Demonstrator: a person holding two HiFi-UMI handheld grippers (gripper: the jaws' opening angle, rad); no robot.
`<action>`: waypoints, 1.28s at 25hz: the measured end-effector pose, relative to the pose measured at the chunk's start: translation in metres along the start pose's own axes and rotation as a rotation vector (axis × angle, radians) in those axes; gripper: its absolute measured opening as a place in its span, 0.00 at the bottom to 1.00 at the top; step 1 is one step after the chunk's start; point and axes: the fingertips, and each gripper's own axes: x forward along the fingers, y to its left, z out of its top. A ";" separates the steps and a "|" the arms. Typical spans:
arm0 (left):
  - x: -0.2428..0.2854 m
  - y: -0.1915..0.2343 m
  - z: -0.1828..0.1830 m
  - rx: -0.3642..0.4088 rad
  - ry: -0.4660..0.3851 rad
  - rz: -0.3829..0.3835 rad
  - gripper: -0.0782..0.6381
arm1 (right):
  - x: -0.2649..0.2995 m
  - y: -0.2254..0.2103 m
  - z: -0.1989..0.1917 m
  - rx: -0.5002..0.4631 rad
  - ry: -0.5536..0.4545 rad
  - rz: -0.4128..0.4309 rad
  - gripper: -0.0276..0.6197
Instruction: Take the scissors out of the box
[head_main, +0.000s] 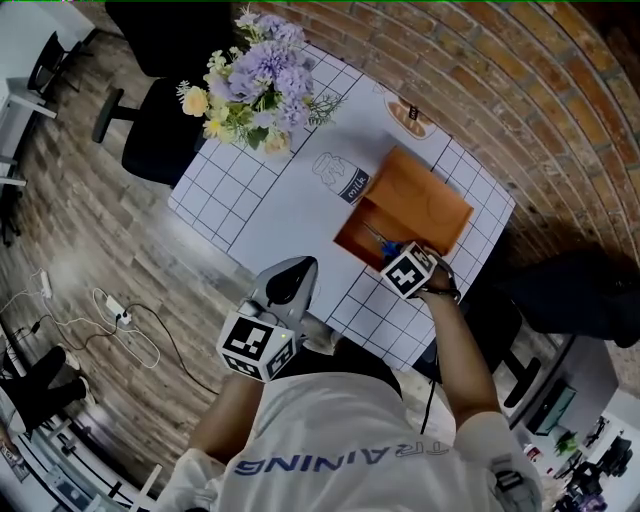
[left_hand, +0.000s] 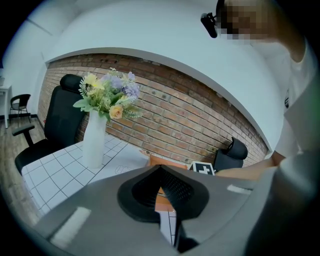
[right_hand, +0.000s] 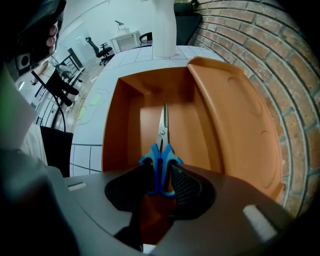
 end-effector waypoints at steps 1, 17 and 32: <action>0.000 0.001 0.000 -0.002 0.001 0.000 0.11 | 0.000 0.000 0.000 -0.002 0.003 -0.005 0.27; -0.007 0.001 0.011 0.008 -0.016 -0.025 0.11 | -0.032 -0.003 0.002 0.031 -0.122 -0.120 0.20; -0.009 -0.028 0.050 0.088 -0.078 -0.117 0.11 | -0.170 -0.006 0.007 0.246 -0.520 -0.332 0.20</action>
